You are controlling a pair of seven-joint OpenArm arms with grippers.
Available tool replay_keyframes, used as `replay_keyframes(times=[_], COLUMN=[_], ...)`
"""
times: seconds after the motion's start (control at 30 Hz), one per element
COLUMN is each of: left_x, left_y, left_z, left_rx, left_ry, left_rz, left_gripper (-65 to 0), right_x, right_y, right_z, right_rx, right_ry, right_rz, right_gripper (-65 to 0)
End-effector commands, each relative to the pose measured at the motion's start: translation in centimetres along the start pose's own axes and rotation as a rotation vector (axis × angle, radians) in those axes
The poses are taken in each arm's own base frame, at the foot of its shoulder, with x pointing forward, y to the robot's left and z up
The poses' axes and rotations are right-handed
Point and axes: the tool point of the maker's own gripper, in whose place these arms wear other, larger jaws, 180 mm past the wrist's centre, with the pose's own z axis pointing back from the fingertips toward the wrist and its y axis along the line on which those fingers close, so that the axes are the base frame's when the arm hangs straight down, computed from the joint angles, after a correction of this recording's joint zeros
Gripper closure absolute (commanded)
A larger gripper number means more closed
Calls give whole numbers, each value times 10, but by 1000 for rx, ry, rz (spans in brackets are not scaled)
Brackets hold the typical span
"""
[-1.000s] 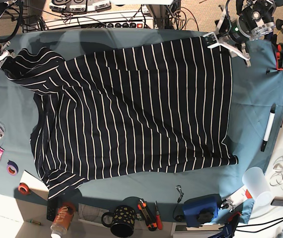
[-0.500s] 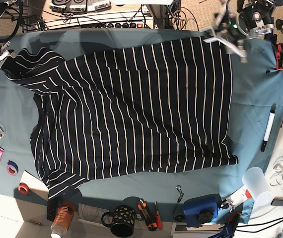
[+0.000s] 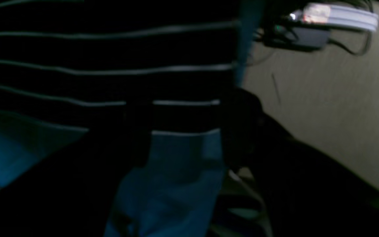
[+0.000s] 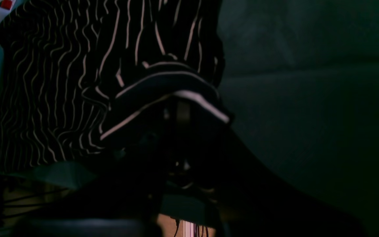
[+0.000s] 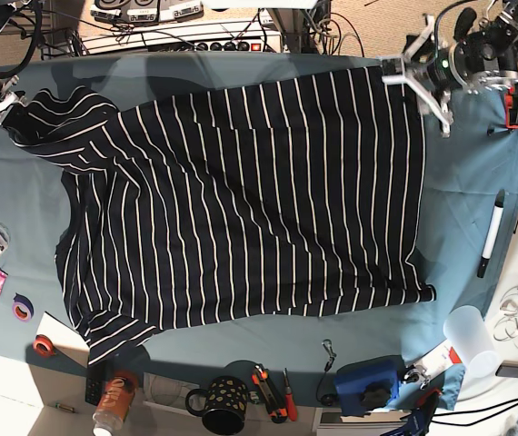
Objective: Layout the t-shirt on the table in an organized manner, then fold the t-shirt properly
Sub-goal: 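Regrasp the shirt shoulder corner with the left gripper and tug it outward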
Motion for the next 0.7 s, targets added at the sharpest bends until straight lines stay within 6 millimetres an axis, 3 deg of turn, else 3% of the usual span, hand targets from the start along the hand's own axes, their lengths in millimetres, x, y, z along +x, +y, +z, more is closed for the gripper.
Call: replay_keyframes(times=[0.0, 0.1, 0.23, 0.43, 0.57, 0.67], left_x=[-2, -14, -26, -26, -45, -65], left_y=[-4, -18, -5, 13, 11, 10], left_z=[-1, -17, -32, -33, -30, -24], left_rx=[-17, -45, 65, 141, 133, 132], left_ry=[0, 25, 80, 97, 207, 320], left_rz=[-3, -7, 9, 18, 22, 29], left_gripper=[-324, -324, -324, -312, -252, -247], right_x=[19, 19, 19, 18, 18, 18], right_y=[2, 2, 2, 2, 2, 2], right_z=[6, 6, 6, 5, 5, 5], right_rx=[5, 5, 5, 5, 5, 5], right_ry=[-48, -48, -48, -47, -47, -48], right_rz=[35, 35, 35, 33, 33, 33], right_gripper=[0, 0, 0, 0, 0, 0])
